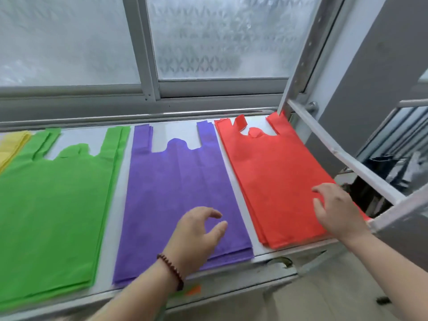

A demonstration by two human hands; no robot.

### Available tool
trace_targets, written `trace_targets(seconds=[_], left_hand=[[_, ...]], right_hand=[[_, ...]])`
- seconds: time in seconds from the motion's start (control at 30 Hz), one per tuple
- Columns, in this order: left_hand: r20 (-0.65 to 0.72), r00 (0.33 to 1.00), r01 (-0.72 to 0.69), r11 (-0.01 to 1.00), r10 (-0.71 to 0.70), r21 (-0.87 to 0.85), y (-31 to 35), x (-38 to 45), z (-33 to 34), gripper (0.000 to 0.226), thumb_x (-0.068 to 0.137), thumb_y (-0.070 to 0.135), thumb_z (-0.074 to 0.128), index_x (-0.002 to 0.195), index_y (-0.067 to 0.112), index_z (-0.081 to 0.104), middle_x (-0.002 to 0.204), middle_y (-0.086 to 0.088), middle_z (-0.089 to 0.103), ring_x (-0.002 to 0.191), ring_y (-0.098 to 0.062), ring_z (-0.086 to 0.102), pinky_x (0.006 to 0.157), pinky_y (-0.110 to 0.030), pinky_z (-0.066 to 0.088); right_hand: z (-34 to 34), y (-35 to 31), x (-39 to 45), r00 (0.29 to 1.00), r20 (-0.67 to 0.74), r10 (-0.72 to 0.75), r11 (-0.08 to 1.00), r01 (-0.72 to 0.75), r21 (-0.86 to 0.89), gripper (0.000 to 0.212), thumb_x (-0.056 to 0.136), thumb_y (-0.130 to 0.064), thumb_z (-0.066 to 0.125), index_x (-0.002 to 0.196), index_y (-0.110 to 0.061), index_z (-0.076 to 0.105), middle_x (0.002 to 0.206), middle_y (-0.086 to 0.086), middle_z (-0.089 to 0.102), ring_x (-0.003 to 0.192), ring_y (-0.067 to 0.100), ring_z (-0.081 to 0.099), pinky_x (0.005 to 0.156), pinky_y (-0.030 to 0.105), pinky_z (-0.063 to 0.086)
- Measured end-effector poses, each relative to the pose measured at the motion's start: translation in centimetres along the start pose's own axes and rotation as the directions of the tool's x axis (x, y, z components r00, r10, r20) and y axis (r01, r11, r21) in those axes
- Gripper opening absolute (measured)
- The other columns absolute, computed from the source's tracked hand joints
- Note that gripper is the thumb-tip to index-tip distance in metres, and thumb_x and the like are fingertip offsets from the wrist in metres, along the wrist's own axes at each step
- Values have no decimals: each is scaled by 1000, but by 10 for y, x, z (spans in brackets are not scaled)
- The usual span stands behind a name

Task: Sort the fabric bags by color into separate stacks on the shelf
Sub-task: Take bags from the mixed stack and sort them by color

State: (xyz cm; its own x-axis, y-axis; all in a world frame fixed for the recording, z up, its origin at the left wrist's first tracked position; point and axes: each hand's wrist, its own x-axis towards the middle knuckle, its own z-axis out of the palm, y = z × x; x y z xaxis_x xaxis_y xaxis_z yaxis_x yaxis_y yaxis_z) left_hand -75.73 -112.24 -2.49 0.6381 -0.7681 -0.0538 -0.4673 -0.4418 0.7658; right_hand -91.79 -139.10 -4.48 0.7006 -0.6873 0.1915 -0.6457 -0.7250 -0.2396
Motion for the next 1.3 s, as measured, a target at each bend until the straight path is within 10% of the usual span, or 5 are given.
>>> trace_targets(seconds=[0.17, 0.43, 0.77, 1.13, 1.3], left_hand=[[155, 962, 271, 741, -224, -614, 59, 6, 68, 48, 77, 36, 65, 121, 29, 49, 133, 4, 50, 129, -8, 43, 105, -22, 38], [58, 710, 610, 572, -702, -549, 107, 68, 109, 65, 89, 20, 55, 138, -3, 21, 101, -12, 49, 101, -24, 44, 87, -31, 36], [277, 621, 719, 393, -733, -573, 106, 55, 111, 34, 82, 19, 66, 111, 3, 59, 109, -19, 66, 101, -34, 65, 93, -49, 51], [500, 562, 722, 96, -659, -685, 98, -19, 120, 26, 81, 33, 67, 89, 8, 64, 70, -11, 70, 65, -27, 67, 44, -32, 55], [504, 539, 659, -35, -675, -752, 83, -23, 124, 9, 82, 7, 65, 85, 0, 61, 59, -12, 67, 41, -20, 63, 31, -24, 49]], right_hand=[[-15, 43, 6, 886, 246, 392, 916, -352, -191, 50, 90, -33, 53, 124, 1, 41, 128, 22, 47, 119, 40, 45, 100, 44, 38], [-14, 48, 15, 820, 379, 429, 898, -434, -77, 48, 92, -28, 44, 130, 1, 38, 136, 21, 37, 127, 39, 34, 105, 41, 32], [-24, 48, -25, 836, 430, 340, 858, -463, 223, 43, 87, -25, 57, 119, -1, 41, 118, 16, 49, 106, 31, 51, 84, 35, 43], [-46, 94, -62, 587, 796, 146, 217, -804, 553, 16, 96, -28, 50, 96, -16, 61, 77, 11, 65, 52, 25, 59, 44, 25, 43], [-42, 101, -64, 610, 789, 80, 213, -783, 584, 9, 96, -12, 49, 95, -4, 53, 49, 5, 55, 31, 14, 47, 31, 16, 32]])
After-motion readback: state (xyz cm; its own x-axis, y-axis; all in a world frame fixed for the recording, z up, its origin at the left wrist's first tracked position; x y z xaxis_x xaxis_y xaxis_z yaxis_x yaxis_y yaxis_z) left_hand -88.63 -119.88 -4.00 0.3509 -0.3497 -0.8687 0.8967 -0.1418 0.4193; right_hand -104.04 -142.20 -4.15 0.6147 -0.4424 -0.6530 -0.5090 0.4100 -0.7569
